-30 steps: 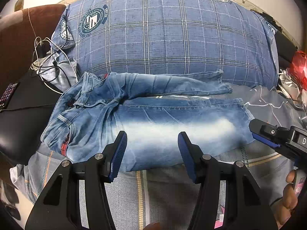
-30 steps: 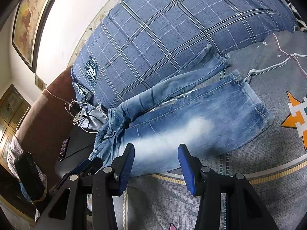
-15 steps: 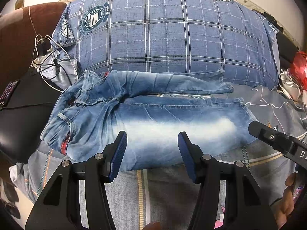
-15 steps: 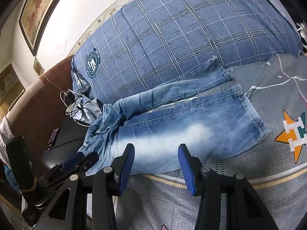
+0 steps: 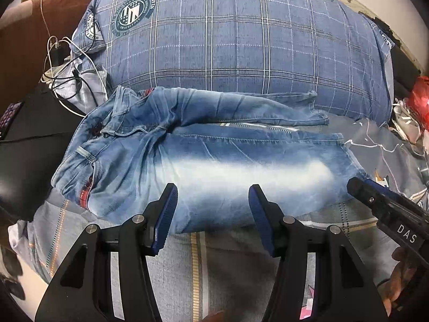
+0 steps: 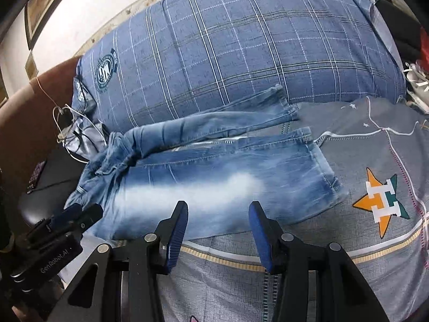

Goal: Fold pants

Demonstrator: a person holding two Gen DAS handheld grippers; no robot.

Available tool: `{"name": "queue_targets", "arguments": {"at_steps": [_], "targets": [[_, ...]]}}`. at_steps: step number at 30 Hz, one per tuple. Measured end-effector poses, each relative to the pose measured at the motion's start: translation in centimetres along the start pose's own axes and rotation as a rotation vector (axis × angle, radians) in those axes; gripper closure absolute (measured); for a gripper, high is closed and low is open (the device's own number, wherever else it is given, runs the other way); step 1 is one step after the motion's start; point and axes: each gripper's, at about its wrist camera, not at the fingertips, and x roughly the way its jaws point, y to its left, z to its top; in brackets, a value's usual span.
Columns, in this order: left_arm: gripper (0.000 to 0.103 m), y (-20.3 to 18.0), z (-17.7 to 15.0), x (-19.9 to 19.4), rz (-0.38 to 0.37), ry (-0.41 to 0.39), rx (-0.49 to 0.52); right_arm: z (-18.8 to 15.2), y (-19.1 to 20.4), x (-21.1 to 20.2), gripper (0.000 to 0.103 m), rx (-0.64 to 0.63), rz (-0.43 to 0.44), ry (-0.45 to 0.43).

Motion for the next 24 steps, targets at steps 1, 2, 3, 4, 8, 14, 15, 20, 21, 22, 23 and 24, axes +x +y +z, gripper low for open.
{"name": "queue_targets", "arguments": {"at_steps": [1,2,3,4,8,14,15,20,21,22,23,24], "targets": [[0.048,0.0,0.0,0.0,0.001,0.001,0.002,0.0,-0.1,0.0,0.058,0.000,-0.002,0.001],[0.048,-0.1,-0.1,0.1,0.004,0.002,0.005,0.0,-0.2,0.1,0.058,-0.001,-0.006,0.002],[0.048,-0.1,-0.1,0.1,0.006,0.003,0.008,-0.1,-0.2,0.1,0.058,0.000,-0.007,-0.004],[0.048,-0.1,-0.1,0.2,0.009,0.003,0.011,-0.1,-0.2,0.1,0.058,-0.001,-0.008,-0.002],[0.048,0.1,-0.3,0.5,0.016,0.015,0.011,-0.1,-0.1,0.2,0.058,-0.008,-0.031,-0.001],[0.048,0.3,-0.6,1.2,0.009,0.051,0.002,-0.3,-0.2,0.3,0.058,-0.014,-0.071,-0.003],[0.048,0.4,-0.8,1.3,0.009,0.059,0.000,-0.4,-0.3,0.4,0.058,-0.012,-0.075,0.002],[0.048,0.7,-1.6,1.2,0.013,0.081,-0.018,-1.0,-0.8,0.4,0.058,0.023,-0.024,0.024],[0.048,1.0,-2.0,1.1,0.010,0.088,-0.033,-1.2,-0.9,0.4,0.058,0.036,-0.010,0.033],[0.048,1.2,-2.3,1.0,0.003,0.096,-0.044,-1.4,-1.1,0.4,0.058,0.049,0.005,0.044],[0.048,1.5,-2.5,1.0,-0.006,0.109,-0.056,-1.7,-1.3,0.4,0.058,0.065,0.025,0.056],[0.048,1.9,-2.9,0.9,-0.030,0.126,-0.077,-1.9,-1.5,0.4,0.058,0.085,0.050,0.067]]}}
